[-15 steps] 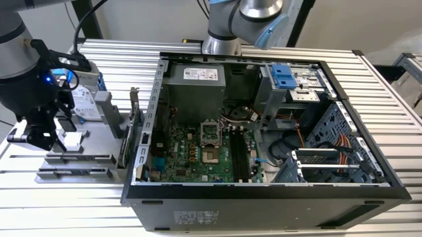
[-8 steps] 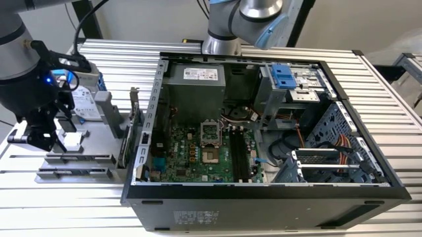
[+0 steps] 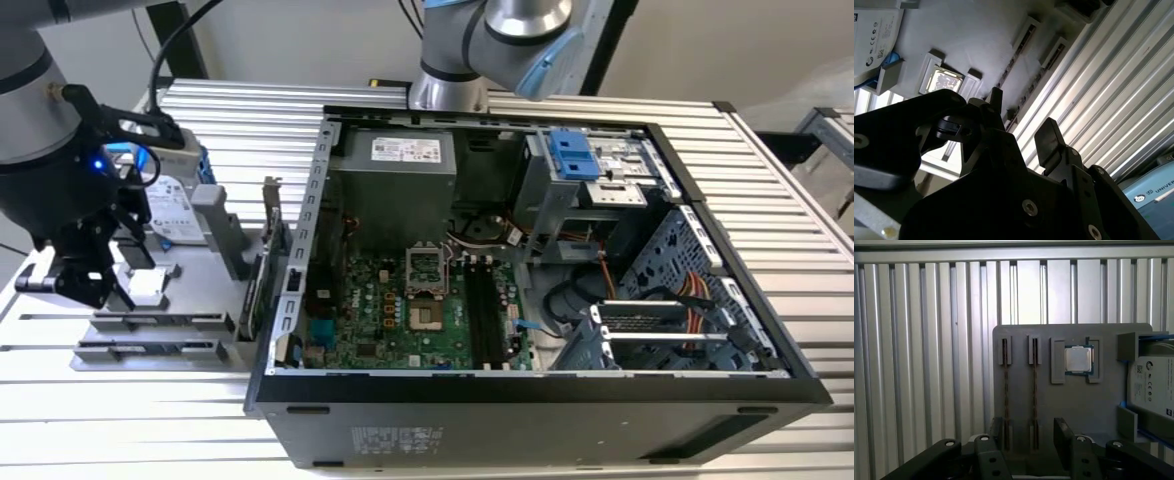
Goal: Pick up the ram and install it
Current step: 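Pick up the ram and move it above insertion slot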
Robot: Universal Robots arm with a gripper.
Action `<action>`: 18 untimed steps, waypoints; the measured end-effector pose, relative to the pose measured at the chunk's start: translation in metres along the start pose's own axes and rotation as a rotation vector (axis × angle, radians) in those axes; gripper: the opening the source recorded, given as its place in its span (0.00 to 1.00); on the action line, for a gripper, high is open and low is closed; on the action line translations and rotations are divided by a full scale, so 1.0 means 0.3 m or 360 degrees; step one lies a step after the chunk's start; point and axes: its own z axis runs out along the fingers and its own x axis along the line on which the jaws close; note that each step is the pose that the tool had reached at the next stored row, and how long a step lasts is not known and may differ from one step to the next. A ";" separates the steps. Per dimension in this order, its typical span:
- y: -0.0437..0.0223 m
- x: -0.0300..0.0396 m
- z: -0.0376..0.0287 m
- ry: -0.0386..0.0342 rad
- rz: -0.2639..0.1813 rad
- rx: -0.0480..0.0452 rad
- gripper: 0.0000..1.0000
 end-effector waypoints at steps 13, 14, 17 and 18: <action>-0.001 0.003 0.017 0.0000 0.0000 0.0000 1.00; -0.001 0.003 0.020 0.0000 0.0000 0.0000 1.00; -0.001 0.003 0.028 0.0000 0.0000 0.0000 1.00; -0.001 0.004 0.033 0.0000 0.0000 0.0000 1.00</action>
